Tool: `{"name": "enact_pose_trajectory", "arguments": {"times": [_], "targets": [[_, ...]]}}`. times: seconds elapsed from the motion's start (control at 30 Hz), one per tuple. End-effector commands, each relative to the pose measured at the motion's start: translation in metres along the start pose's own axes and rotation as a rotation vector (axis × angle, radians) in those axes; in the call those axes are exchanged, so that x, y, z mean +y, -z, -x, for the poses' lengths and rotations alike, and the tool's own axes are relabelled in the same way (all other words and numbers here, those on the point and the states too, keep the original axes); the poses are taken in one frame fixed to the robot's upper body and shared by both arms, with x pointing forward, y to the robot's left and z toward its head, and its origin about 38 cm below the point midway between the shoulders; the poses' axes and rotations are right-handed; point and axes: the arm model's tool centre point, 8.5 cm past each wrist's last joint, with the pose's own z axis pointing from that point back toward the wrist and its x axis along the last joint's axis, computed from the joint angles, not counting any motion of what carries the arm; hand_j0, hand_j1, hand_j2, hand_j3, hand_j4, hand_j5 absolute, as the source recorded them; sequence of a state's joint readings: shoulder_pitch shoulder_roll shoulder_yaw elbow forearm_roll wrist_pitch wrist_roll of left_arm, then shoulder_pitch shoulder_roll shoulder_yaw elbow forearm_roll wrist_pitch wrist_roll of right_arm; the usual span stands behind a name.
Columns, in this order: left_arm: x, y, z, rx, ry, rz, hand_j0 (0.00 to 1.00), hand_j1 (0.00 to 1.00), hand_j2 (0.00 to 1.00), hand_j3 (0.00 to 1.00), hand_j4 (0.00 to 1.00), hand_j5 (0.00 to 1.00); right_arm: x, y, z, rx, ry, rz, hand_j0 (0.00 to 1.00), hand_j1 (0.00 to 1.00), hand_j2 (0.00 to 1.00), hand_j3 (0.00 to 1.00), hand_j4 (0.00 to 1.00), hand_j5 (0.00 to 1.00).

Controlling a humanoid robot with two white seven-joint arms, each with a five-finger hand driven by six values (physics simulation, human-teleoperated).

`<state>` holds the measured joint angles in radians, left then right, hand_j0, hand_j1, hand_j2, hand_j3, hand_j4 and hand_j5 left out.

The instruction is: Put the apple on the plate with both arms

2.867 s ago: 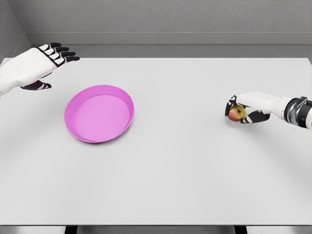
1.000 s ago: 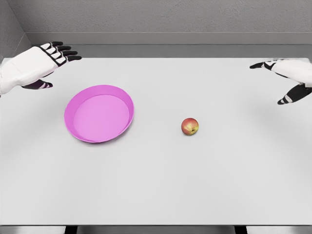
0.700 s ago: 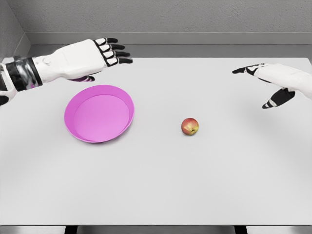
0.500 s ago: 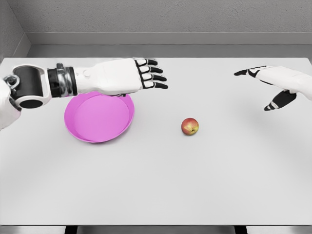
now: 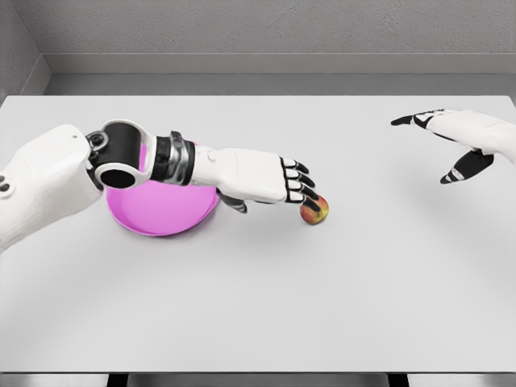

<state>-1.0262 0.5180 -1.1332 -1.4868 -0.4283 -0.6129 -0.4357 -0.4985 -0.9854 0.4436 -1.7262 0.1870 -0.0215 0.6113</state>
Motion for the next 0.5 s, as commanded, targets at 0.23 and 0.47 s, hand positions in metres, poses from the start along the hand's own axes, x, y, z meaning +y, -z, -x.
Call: {"name": "enact_pose_trajectory", "arguments": {"times": [0.23, 0.47], "targets": [[0.013, 0.019, 0.020, 0.022, -0.077, -0.067, 1.00, 1.00, 1.00, 1.00, 1.00, 1.00, 0.000, -0.002, 0.001, 0.005, -0.003, -0.002, 1.00, 1.00, 1.00, 1.00, 1.00, 1.00], [0.002, 0.041, 0.015, -0.009, -0.099, -0.001, 1.00, 1.00, 1.00, 1.00, 1.00, 1.00, 0.000, -0.002, 0.000, 0.003, -0.004, -0.003, 1.00, 1.00, 1.00, 1.00, 1.00, 1.00]]}}
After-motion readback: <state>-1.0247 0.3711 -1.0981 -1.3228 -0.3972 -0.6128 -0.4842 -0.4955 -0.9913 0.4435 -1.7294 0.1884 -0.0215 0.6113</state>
